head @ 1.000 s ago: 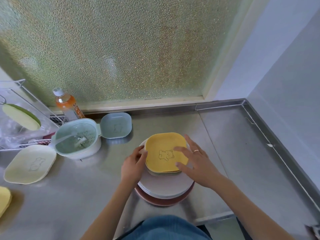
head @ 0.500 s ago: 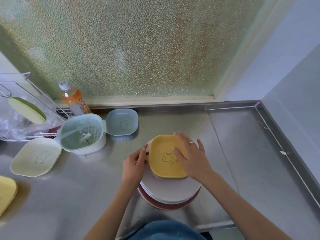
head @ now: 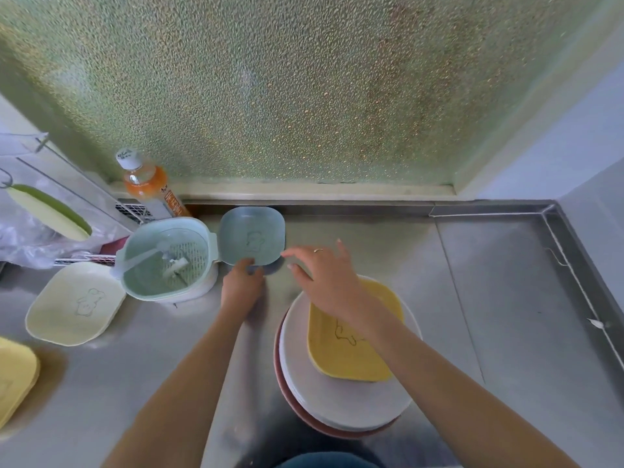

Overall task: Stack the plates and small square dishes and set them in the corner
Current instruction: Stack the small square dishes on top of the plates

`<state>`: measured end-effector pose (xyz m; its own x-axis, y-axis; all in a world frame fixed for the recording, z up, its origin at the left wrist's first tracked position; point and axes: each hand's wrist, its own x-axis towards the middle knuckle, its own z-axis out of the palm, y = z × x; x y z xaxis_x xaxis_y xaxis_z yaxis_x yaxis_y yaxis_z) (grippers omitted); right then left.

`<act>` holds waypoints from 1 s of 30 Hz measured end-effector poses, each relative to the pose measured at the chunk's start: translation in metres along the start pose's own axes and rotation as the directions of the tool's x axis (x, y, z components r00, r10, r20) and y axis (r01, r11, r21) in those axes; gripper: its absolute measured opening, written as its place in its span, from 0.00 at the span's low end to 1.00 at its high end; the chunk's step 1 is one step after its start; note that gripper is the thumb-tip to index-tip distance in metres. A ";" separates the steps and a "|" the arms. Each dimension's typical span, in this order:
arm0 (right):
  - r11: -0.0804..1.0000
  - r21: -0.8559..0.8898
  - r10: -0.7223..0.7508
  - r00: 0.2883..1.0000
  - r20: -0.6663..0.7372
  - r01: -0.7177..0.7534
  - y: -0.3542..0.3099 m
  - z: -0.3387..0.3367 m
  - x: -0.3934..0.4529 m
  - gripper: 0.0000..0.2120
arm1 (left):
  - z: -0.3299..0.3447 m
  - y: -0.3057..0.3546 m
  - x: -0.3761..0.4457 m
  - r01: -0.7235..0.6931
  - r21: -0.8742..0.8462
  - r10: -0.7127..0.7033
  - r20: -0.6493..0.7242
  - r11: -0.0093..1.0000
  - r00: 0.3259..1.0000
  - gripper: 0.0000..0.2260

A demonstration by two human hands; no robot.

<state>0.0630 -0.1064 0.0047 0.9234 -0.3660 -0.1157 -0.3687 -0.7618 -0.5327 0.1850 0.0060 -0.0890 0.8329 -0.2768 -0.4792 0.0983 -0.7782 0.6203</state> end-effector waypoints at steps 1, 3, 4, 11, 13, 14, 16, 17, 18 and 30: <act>1.000 0.007 0.015 1.000 0.026 -0.015 0.003 0.003 -0.001 0.14 | 0.000 0.000 0.004 -0.008 0.010 0.008 0.000 1.000 1.000 0.16; 0.999 0.008 0.032 0.997 0.075 -0.033 0.009 0.008 -0.002 0.14 | -0.002 0.000 0.006 -0.043 -0.015 0.042 -0.047 0.999 0.998 0.10; 0.999 0.006 0.030 0.996 0.084 -0.031 0.012 0.010 -0.003 0.15 | -0.004 0.000 0.005 -0.072 -0.048 0.068 -0.087 0.996 0.994 0.07; 0.991 0.066 -0.112 0.987 -0.118 0.121 0.016 0.009 -0.001 0.23 | -0.007 0.023 -0.052 -0.368 -0.177 0.329 -0.215 0.913 0.919 0.02; 0.992 0.017 -0.116 0.975 -0.191 0.122 0.015 0.007 -0.002 0.15 | -0.004 0.026 -0.070 -0.425 -0.184 0.391 -0.194 0.886 0.900 0.03; 0.992 -0.007 -0.126 0.965 -0.231 0.128 0.016 0.004 -0.006 0.11 | -0.004 0.027 -0.079 -0.451 -0.186 0.415 -0.200 0.873 0.887 0.03; 0.989 0.009 -0.139 0.946 -0.294 0.148 0.017 -0.003 -0.021 0.08 | -0.004 0.030 -0.096 -0.492 -0.207 0.448 -0.226 0.846 0.865 0.04; 0.990 0.029 -0.123 0.936 -0.331 0.141 0.018 -0.008 -0.032 0.07 | -0.006 0.030 -0.104 -0.507 -0.233 0.461 -0.227 0.830 0.858 0.03; 0.991 0.036 -0.103 0.920 -0.378 0.126 0.020 -0.013 -0.043 0.06 | -0.006 0.029 -0.110 -0.512 -0.262 0.468 -0.214 0.818 0.857 0.04; 1.000 0.027 0.016 0.935 -0.355 -0.007 0.054 -0.006 -0.175 0.04 | 0.011 0.006 -0.151 -0.428 -0.405 0.458 -0.025 0.808 0.889 0.13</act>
<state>-0.1194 -0.0864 0.0008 0.8193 -0.5440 0.1811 -0.3718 -0.7446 -0.5544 0.0537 0.0375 -0.0196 0.7990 -0.5880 -0.1260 -0.0563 -0.2818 0.9578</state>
